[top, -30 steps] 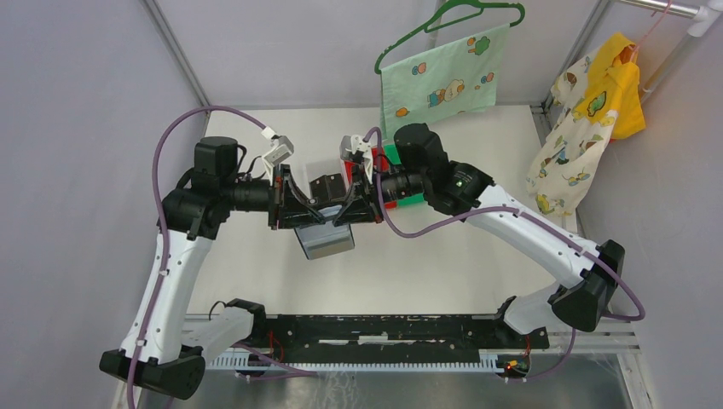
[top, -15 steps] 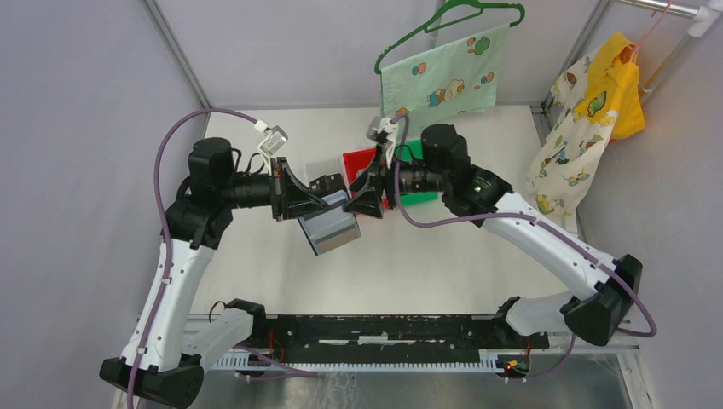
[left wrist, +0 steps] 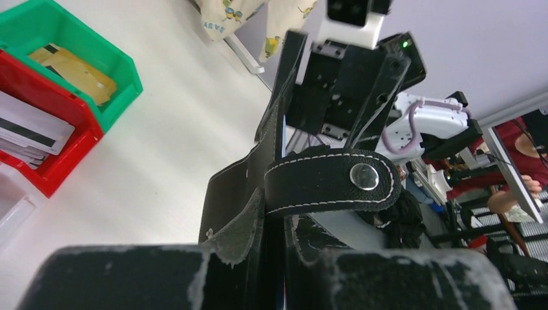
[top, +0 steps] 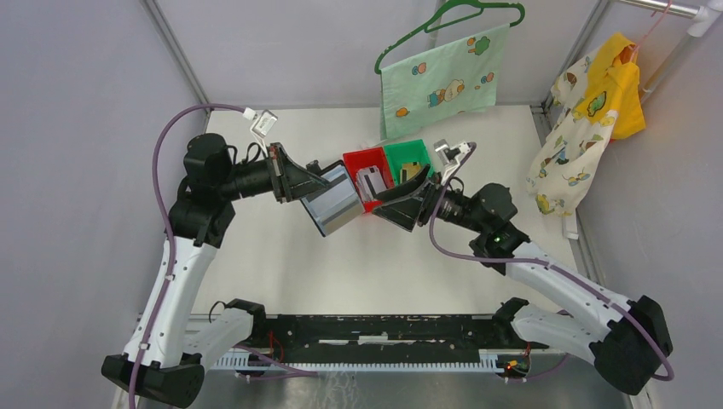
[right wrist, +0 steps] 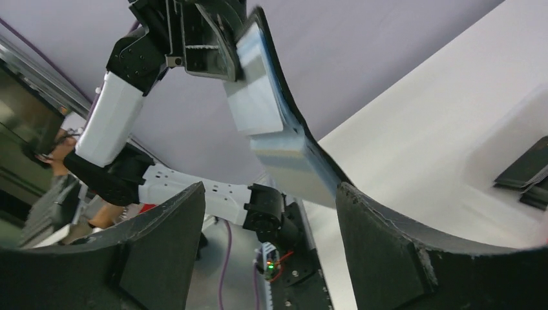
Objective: Take the credit cards out of the card holder
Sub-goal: Remove the credit card from the card holder.
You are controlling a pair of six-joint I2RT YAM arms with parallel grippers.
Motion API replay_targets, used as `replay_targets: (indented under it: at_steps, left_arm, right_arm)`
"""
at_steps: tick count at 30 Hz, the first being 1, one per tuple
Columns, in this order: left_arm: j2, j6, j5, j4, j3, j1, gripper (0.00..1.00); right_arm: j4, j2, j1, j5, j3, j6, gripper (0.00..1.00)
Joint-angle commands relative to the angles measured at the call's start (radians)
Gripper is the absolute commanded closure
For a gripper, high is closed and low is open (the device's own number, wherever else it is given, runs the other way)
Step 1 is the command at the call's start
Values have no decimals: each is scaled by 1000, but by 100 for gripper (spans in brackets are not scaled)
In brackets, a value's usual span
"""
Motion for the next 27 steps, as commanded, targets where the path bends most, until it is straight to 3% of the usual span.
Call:
replay_targets:
  at_steps: [1, 12, 27]
  left_arm:
    - [-1, -76, -66, 95, 9, 5, 98]
    - [29, -145, -63, 155, -3, 5, 98]
    - [14, -230, -40, 262, -36, 5, 98]
  right_arm:
    - [342, 46, 40, -5, -59, 221, 21]
    - [647, 218, 139, 85, -66, 391, 25]
    - [795, 363, 163, 158, -21, 448, 32]
